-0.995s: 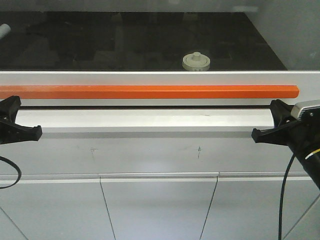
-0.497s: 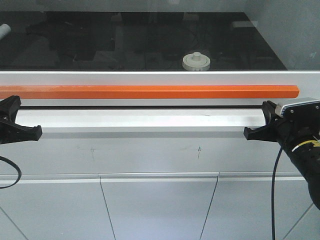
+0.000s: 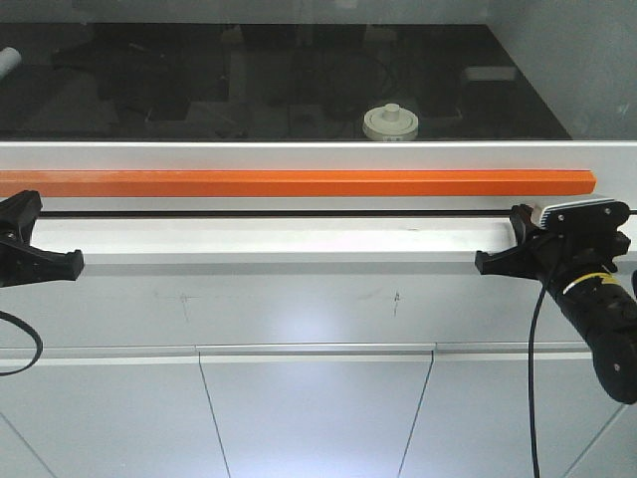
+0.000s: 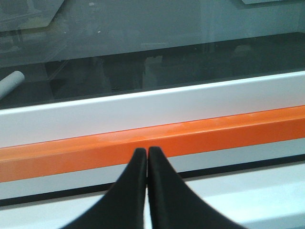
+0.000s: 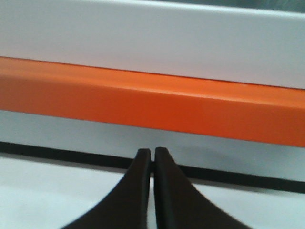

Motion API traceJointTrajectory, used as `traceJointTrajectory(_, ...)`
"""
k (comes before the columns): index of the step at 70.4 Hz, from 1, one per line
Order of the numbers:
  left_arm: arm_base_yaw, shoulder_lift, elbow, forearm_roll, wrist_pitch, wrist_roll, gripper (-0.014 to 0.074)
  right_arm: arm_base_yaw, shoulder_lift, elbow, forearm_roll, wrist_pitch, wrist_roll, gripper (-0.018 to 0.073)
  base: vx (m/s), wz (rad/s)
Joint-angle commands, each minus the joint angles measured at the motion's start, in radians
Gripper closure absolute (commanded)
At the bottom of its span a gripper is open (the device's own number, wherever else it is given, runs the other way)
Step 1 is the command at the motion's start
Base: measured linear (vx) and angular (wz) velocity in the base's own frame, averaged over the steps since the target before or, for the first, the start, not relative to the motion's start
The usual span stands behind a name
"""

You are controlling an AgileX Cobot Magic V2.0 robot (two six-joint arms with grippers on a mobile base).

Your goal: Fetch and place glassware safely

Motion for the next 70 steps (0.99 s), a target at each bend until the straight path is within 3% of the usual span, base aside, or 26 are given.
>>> traceJointTrajectory(1, -0.002, -0.021, -0.021, -0.004, -0.079, -0.008, 0.0603, 0.0, -0.02, -0.05, 0.004, -0.065, -0.007, 0.056, 0.0, 0.0)
traceJointTrajectory(44, -0.002, -0.004, -0.021, -0.004, -0.085, -0.003, 0.0603, 0.0, 0.028, -0.155, 0.004, -0.042, -0.003, 0.056, 0.0, 0.0)
traceJointTrajectory(70, -0.002, 0.212, -0.029, -0.003, -0.32, 0.035, 0.0603, 0.0, 0.028, -0.154, 0.004, -0.039, -0.003, 0.056, 0.0, 0.0)
